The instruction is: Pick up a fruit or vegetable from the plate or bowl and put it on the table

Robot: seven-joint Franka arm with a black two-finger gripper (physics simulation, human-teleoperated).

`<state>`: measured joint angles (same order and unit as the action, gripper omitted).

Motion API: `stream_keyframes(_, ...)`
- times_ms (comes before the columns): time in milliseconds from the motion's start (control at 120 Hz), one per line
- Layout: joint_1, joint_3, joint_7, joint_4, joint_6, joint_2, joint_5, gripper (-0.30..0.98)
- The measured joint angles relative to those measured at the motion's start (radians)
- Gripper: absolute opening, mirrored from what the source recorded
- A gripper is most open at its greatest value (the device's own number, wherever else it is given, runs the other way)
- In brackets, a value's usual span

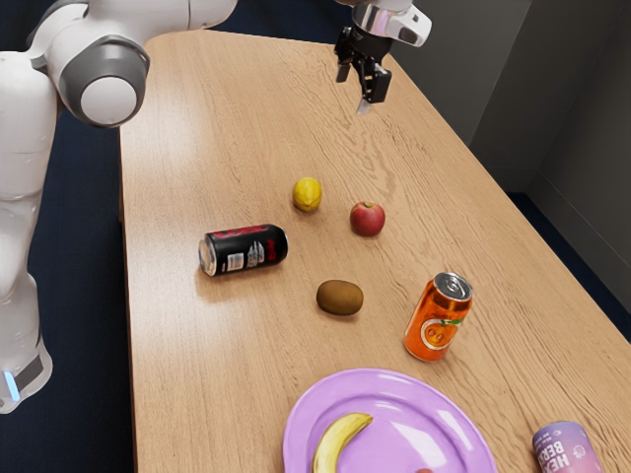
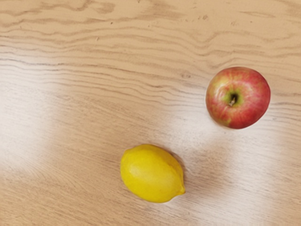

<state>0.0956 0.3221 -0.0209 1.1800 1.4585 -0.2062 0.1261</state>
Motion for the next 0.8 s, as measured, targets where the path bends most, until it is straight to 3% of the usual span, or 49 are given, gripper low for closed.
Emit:
stream_keyframes(133, -0.001, 0.001, -0.003, -0.008, -0.002, 0.008, -0.005, 0.69)
stream_keyframes(242, -0.037, -0.012, -0.014, -0.082, -0.003, 0.116, -0.038, 0.69)
stream_keyframes(467, 0.07, -0.029, -0.035, -0.029, -0.003, 0.073, -0.068, 0.69)
stream_keyframes(642, 0.095, -0.034, -0.053, 0.008, -0.004, 0.042, -0.08, 0.69)
stream_keyframes(708, 0.113, -0.049, -0.058, 0.008, -0.004, 0.038, -0.117, 0.69)
stream_keyframes(800, 0.238, -0.079, -0.049, 0.024, -0.004, 0.006, -0.137, 0.69)
